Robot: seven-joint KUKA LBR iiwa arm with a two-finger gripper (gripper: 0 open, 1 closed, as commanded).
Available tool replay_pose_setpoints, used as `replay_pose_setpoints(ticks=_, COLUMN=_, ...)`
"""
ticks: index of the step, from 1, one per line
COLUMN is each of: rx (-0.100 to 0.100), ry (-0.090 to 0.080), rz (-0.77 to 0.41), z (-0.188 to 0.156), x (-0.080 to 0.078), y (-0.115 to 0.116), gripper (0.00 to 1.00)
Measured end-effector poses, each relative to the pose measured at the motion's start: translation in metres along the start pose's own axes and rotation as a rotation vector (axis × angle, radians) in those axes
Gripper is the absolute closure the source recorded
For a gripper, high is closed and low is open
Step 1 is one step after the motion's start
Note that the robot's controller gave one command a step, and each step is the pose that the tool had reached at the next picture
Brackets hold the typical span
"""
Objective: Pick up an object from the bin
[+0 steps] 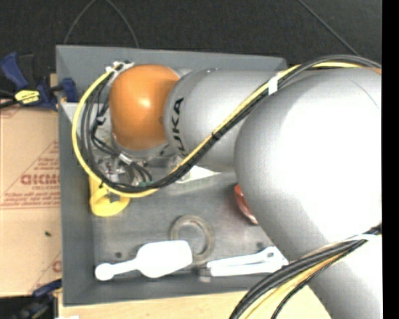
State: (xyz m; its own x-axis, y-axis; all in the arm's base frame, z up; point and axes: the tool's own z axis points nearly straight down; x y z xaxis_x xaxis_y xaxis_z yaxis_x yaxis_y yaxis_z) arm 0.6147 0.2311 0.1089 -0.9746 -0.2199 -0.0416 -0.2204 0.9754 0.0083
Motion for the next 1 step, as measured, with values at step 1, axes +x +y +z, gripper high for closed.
replay_pose_setpoints(ticks=1, rx=-0.003, ry=-0.016, rz=-0.100, z=0.0030, x=0.0150, y=0.0040, gripper=1.00)
